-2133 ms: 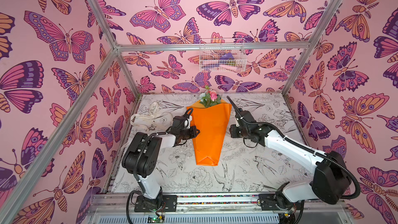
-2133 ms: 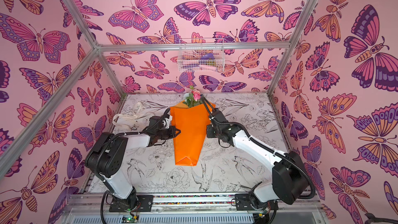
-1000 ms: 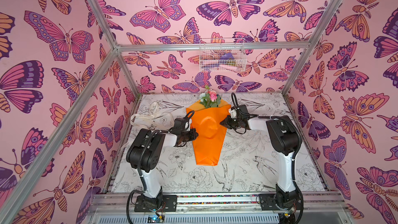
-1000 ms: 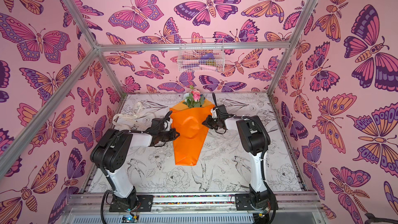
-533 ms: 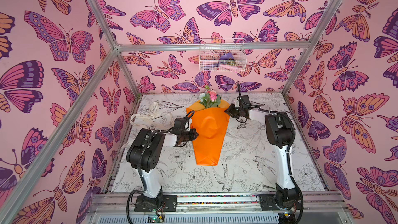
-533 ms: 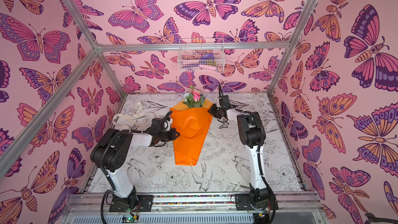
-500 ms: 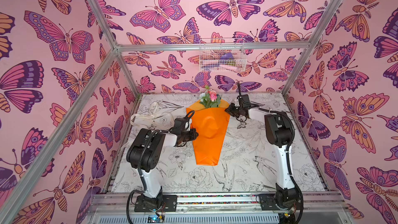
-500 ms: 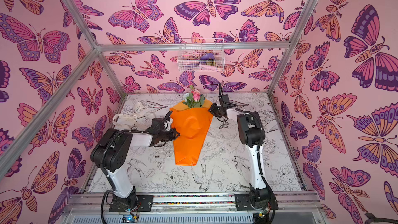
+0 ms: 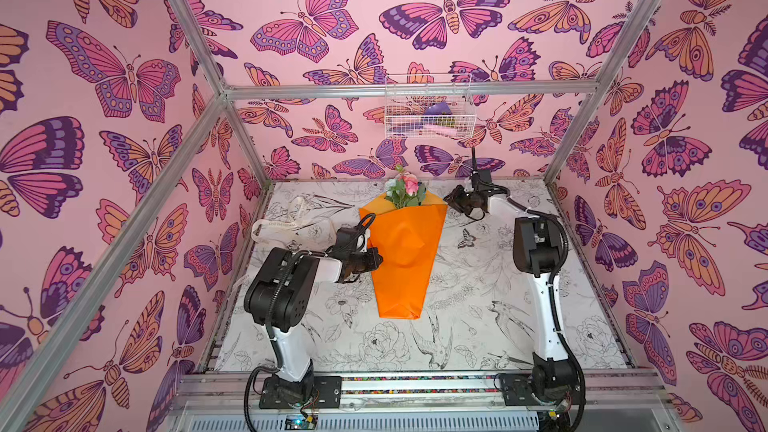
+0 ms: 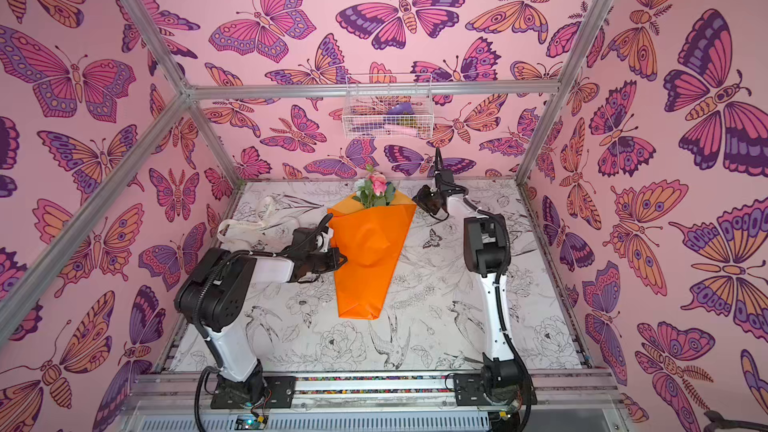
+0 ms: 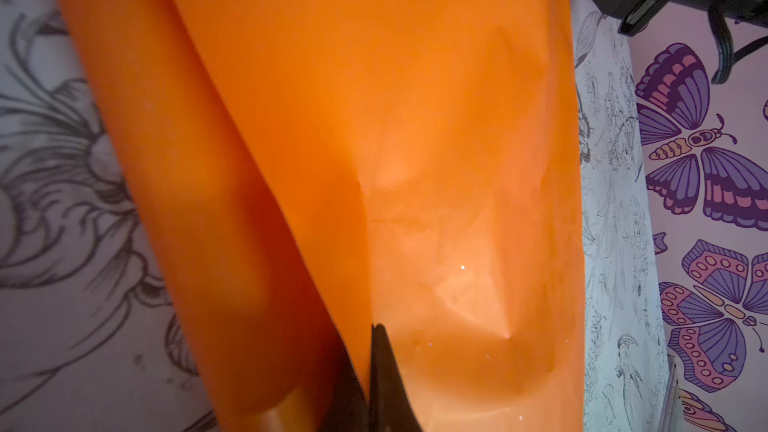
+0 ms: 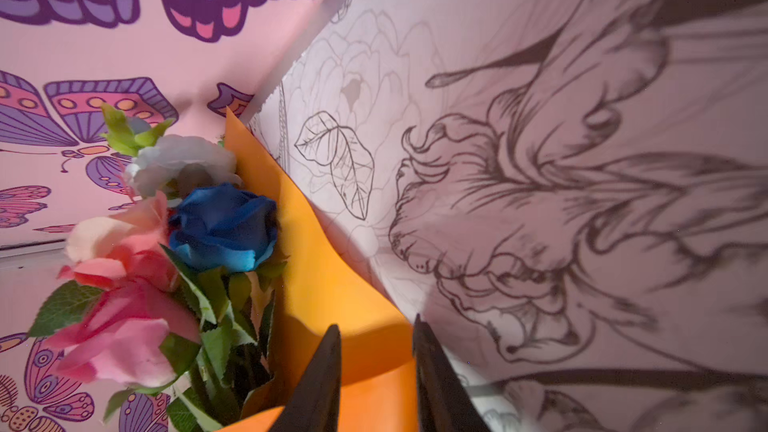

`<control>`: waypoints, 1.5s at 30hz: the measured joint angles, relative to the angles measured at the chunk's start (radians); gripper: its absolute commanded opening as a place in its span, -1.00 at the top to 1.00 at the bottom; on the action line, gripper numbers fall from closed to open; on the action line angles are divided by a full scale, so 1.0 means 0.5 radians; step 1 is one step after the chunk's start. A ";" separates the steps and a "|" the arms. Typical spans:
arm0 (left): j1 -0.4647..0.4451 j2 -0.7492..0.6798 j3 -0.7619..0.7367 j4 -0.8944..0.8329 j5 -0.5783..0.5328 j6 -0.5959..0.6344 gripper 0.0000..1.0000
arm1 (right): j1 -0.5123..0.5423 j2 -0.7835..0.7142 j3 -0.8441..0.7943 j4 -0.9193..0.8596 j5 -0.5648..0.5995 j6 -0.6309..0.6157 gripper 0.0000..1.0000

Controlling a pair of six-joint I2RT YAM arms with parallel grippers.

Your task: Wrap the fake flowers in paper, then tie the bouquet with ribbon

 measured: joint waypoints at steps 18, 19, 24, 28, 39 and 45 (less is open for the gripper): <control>0.000 -0.012 0.018 -0.021 0.028 -0.021 1.00 | 0.421 -1.293 -1.274 0.212 -0.169 -0.183 0.06; 0.000 -0.019 0.018 -0.028 0.027 -0.020 1.00 | 0.480 -1.299 -1.322 0.244 -0.185 -0.175 0.06; 0.002 -0.038 0.018 -0.055 0.021 -0.013 1.00 | 0.726 -1.285 -1.444 0.340 -0.228 -0.121 0.06; 0.002 -0.038 0.018 -0.066 0.014 -0.011 1.00 | 0.864 -1.199 -1.428 0.446 -0.247 -0.091 0.11; 0.002 -0.042 0.018 -0.081 0.006 -0.025 0.76 | 0.971 -0.787 -1.363 0.516 -0.256 -0.002 0.28; 0.009 -0.180 -0.015 -0.161 -0.085 -0.085 0.33 | 0.970 -0.674 -1.279 0.494 -0.227 -0.003 0.41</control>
